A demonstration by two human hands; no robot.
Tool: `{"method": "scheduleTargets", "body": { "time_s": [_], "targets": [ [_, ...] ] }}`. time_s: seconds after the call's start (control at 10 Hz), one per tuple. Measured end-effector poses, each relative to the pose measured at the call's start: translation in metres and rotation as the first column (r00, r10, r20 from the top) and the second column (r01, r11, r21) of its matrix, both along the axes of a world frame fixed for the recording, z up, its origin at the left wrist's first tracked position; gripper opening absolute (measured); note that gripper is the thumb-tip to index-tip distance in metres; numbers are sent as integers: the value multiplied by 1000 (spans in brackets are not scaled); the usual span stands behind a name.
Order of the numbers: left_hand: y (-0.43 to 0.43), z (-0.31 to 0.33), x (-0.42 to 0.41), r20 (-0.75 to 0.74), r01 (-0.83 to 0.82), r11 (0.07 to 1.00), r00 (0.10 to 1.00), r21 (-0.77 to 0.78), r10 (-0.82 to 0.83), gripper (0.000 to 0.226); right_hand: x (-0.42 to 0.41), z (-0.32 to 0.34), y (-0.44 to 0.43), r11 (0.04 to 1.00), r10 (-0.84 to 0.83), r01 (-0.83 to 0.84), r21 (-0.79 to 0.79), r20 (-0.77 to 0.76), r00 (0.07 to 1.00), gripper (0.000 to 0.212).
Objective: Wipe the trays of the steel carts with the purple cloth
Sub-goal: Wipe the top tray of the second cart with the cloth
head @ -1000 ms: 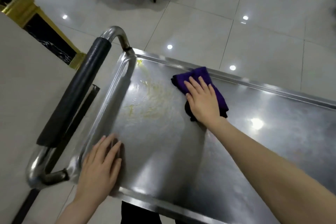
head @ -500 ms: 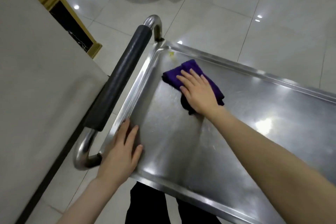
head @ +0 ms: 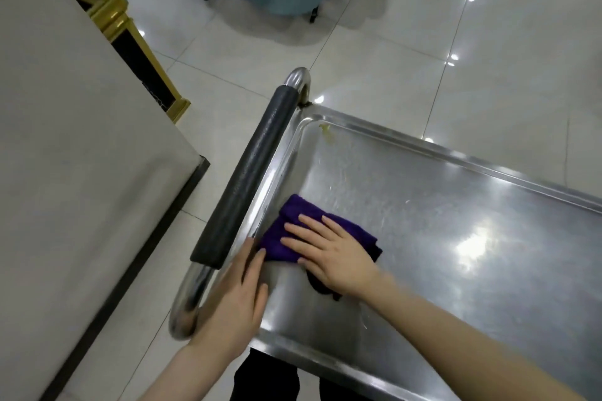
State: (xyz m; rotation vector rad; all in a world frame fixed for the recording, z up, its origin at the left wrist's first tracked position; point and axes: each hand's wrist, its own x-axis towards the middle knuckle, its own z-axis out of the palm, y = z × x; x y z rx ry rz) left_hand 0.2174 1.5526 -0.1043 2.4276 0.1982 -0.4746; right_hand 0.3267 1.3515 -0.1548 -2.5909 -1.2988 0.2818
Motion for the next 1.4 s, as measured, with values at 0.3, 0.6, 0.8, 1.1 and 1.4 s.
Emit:
{"method": "scheduleTargets", "body": {
  "time_s": [0.3, 0.6, 0.8, 1.1, 1.4],
  "targets": [
    [-1, 36, 27, 91, 287, 919, 943, 269, -321, 60, 119, 0, 34, 744, -668, 666, -43, -34, 744, 47],
    [9, 92, 162, 525, 350, 864, 689, 362, -499, 44, -52, -1, 35, 952, -297, 294, -88, -20, 955, 54],
    [17, 71, 248, 376, 420, 806, 727, 418, -574, 47, 35, 6, 61, 772, -634, 635, -25, -98, 767, 46],
    [14, 59, 257, 382, 399, 790, 715, 465, -586, 44, 159, 6, 81, 555, -827, 832, 8, -97, 553, 52],
    [7, 65, 254, 373, 359, 814, 753, 457, -542, 50, 120, 3, -47, -139, -989, 989, -57, -49, -142, 50]
  ]
}}
